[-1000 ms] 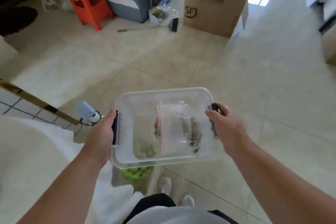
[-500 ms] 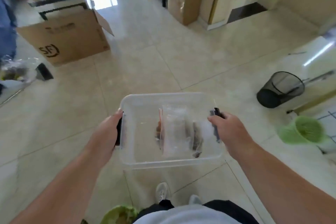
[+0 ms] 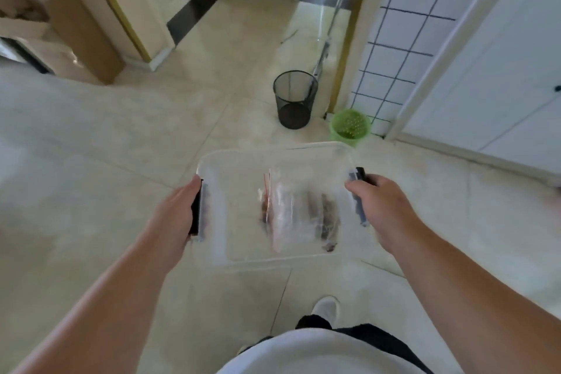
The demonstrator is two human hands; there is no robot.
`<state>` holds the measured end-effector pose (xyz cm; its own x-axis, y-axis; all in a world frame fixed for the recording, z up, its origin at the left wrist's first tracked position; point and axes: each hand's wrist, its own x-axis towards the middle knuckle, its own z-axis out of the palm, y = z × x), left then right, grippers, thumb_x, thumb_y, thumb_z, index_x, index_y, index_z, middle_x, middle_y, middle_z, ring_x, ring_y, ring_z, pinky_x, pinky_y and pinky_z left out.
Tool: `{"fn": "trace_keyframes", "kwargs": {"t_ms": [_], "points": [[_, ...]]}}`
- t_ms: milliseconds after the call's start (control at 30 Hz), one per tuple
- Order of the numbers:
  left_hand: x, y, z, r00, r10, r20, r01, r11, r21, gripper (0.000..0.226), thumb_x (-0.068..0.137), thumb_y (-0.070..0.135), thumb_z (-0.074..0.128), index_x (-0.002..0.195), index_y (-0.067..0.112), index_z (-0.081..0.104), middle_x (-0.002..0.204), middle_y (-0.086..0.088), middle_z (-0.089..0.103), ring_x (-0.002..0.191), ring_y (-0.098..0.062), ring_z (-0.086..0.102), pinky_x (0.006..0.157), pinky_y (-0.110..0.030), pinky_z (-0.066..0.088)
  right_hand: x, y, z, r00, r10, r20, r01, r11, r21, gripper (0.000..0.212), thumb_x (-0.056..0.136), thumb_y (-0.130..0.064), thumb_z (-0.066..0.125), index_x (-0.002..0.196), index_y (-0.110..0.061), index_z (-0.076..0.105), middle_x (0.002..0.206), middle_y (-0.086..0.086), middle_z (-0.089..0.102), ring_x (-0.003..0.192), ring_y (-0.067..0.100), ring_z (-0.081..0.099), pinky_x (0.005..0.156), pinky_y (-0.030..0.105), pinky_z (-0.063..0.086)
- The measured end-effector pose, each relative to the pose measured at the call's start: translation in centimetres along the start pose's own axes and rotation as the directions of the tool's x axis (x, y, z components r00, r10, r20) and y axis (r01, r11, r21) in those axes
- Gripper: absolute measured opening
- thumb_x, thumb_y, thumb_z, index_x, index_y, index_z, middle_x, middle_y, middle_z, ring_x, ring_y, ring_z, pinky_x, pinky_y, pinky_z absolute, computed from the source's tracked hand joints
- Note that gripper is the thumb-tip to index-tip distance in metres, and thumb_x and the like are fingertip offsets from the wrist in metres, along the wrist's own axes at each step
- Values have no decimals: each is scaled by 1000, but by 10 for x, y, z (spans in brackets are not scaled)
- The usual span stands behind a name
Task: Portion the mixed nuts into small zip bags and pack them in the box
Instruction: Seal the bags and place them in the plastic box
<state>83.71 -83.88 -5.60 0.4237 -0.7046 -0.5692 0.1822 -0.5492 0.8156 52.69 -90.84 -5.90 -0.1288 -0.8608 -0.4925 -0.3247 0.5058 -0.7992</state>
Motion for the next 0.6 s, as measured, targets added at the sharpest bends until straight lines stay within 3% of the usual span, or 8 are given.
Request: {"fn": "trace_keyframes", "kwargs": {"t_ms": [133, 233, 400, 600], "points": [[20, 20, 88, 996, 3, 93, -11, 997, 78, 35, 103, 47, 56, 87, 20, 71, 65, 5, 68, 55, -14, 63, 62, -34, 44, 28, 8, -72, 994, 51, -101, -42, 996, 84, 35, 66, -45, 63, 80, -13, 65, 59, 1, 54, 58, 22, 52, 59, 34, 37], [31, 35, 146, 989, 10, 149, -28, 993, 119, 35, 100, 51, 59, 91, 20, 73, 72, 1, 68, 60, -18, 63, 61, -34, 44, 41, 14, -120, 979, 88, -182, -59, 985, 161, 38, 69, -42, 64, 86, -8, 64, 62, 0, 52, 61, 20, 50, 60, 35, 37], [46, 62, 238, 958, 5, 285, -64, 978, 197, 35, 93, 55, 61, 93, 23, 76, 64, 11, 73, 53, -8, 68, 62, -33, 48, 55, 25, -187, 944, 177, -278, -105, 961, 257, 43, 69, -40, 63, 85, -1, 57, 62, 3, 50, 58, 21, 46, 60, 37, 38], [74, 96, 339, 883, -36, 467, -91, 965, 246, 33, 80, 55, 66, 87, 26, 80, 70, 7, 75, 57, -12, 70, 61, -33, 49, 87, 27, -245, 884, 281, -374, -129, 915, 382, 22, 73, -37, 66, 76, -16, 62, 66, 3, 51, 58, 20, 46, 58, 35, 37]]}}
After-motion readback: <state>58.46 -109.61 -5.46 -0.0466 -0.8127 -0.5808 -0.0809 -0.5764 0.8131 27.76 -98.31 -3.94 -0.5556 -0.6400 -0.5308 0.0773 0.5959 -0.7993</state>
